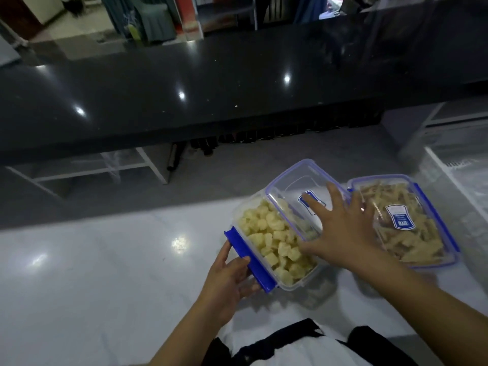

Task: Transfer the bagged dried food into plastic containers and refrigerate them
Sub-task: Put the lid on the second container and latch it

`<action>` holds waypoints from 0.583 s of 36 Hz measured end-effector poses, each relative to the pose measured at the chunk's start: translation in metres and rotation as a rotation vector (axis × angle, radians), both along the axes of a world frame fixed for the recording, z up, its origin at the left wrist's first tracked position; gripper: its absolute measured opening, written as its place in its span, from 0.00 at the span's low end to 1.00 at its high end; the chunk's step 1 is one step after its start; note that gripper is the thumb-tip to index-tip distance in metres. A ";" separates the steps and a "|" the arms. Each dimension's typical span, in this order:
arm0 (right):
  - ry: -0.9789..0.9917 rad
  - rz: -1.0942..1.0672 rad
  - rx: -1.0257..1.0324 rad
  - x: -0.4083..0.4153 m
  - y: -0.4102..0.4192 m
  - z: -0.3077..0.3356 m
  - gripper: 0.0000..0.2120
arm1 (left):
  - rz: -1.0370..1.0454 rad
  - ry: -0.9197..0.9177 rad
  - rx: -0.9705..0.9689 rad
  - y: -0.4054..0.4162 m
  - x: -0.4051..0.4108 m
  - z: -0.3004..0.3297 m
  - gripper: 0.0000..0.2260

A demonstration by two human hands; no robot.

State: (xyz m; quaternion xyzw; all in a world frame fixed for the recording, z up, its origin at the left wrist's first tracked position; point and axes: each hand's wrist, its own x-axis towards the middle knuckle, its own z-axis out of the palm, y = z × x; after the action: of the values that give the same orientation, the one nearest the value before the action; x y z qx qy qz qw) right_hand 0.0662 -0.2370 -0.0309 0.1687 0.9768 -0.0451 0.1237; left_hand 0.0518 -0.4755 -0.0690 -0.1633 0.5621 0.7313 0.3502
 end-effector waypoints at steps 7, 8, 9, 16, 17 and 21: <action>0.008 0.040 -0.076 -0.006 -0.036 -0.014 0.52 | -0.003 0.002 -0.045 -0.004 0.000 -0.002 0.26; 0.016 0.029 -0.086 -0.007 -0.036 -0.014 0.52 | -0.005 0.004 -0.047 -0.005 0.000 -0.001 0.26; 0.021 0.018 -0.091 -0.007 -0.034 -0.013 0.52 | -0.004 0.004 -0.049 -0.006 0.000 -0.002 0.25; 0.089 -0.072 -0.177 0.009 -0.015 0.006 0.54 | 0.021 0.022 -0.086 -0.008 0.000 -0.003 0.23; 0.107 -0.073 -0.199 0.014 -0.015 0.009 0.53 | 0.025 0.025 -0.097 -0.007 0.000 -0.004 0.24; 0.133 0.004 -0.335 0.030 -0.030 0.013 0.52 | 0.044 0.034 -0.122 -0.005 -0.001 -0.005 0.24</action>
State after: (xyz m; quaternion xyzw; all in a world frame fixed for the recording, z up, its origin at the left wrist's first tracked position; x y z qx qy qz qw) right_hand 0.0964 -0.2668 -0.0180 0.1407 0.9620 -0.2180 0.0851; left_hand 0.0510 -0.4806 -0.0736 -0.1841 0.6080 0.7057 0.3138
